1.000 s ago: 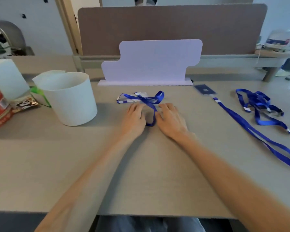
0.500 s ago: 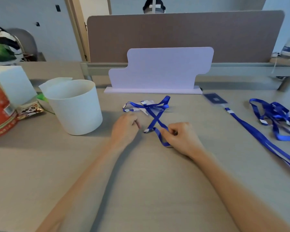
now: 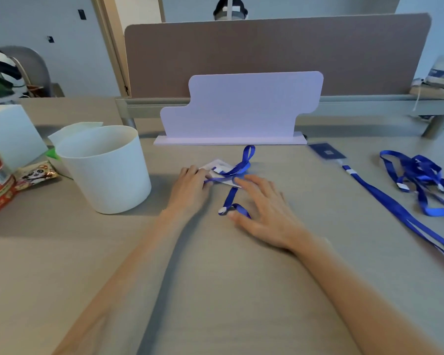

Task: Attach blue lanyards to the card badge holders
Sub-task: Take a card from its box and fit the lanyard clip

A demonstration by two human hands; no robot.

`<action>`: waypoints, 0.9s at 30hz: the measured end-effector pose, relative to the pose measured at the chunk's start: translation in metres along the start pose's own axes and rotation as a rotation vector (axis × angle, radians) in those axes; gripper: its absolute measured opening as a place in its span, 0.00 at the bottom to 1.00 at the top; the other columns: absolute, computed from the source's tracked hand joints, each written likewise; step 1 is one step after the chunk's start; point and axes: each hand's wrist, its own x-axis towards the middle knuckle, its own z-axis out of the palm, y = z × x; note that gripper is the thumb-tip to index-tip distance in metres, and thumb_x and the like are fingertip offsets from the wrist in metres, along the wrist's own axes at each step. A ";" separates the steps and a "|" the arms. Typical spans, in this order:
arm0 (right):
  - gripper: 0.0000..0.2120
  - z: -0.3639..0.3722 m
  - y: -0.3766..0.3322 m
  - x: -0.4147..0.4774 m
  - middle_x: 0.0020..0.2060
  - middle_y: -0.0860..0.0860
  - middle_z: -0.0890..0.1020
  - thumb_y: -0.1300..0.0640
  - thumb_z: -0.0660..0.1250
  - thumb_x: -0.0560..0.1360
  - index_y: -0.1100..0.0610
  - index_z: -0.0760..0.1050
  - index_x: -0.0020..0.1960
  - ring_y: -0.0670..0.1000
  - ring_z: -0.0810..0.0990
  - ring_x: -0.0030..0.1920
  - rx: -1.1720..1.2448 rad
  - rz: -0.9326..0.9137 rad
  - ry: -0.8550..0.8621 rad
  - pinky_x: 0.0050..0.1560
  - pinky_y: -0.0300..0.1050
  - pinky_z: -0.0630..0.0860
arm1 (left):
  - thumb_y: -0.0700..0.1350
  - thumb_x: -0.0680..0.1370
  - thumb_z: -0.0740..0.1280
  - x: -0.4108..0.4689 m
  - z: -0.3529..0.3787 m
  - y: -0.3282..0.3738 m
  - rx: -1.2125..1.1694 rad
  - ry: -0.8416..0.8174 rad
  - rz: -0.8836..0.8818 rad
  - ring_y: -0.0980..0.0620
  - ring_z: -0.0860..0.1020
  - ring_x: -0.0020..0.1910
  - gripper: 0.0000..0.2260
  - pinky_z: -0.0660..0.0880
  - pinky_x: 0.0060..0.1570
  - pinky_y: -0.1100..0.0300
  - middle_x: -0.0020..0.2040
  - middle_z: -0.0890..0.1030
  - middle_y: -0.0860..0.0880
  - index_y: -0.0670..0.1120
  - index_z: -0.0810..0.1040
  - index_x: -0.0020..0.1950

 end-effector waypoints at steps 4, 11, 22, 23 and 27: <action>0.23 0.005 -0.006 -0.005 0.67 0.39 0.70 0.34 0.57 0.75 0.43 0.71 0.66 0.46 0.59 0.73 -0.223 -0.087 -0.089 0.71 0.54 0.47 | 0.42 0.80 0.62 -0.027 -0.010 0.011 -0.155 0.007 0.003 0.45 0.73 0.55 0.08 0.70 0.52 0.55 0.54 0.75 0.46 0.44 0.78 0.55; 0.14 0.004 0.006 -0.001 0.54 0.47 0.78 0.43 0.58 0.77 0.50 0.78 0.50 0.50 0.74 0.59 -0.379 0.018 0.086 0.65 0.49 0.54 | 0.39 0.84 0.52 -0.045 -0.030 0.018 -0.880 0.145 -0.233 0.54 0.78 0.29 0.06 0.70 0.33 0.65 0.37 0.80 0.47 0.44 0.68 0.53; 0.29 0.000 -0.001 0.013 0.52 0.45 0.75 0.28 0.50 0.70 0.49 0.75 0.53 0.48 0.75 0.56 -0.331 0.071 -0.057 0.66 0.47 0.59 | 0.38 0.82 0.51 -0.037 -0.029 0.010 -0.995 0.320 -0.433 0.52 0.75 0.32 0.12 0.73 0.26 0.62 0.42 0.76 0.50 0.50 0.71 0.55; 0.31 -0.003 -0.001 0.012 0.51 0.46 0.74 0.26 0.52 0.68 0.50 0.75 0.53 0.49 0.75 0.54 -0.337 0.105 -0.056 0.65 0.46 0.61 | 0.38 0.82 0.51 -0.037 -0.029 0.009 -0.972 0.328 -0.456 0.54 0.75 0.34 0.12 0.74 0.29 0.61 0.44 0.76 0.51 0.51 0.72 0.56; 0.35 -0.010 -0.006 0.009 0.55 0.48 0.73 0.25 0.59 0.66 0.50 0.71 0.60 0.52 0.76 0.54 -0.352 0.157 -0.035 0.60 0.45 0.67 | 0.33 0.78 0.53 -0.038 -0.027 0.003 -0.646 0.326 -0.357 0.52 0.73 0.55 0.19 0.74 0.54 0.55 0.59 0.73 0.51 0.49 0.73 0.62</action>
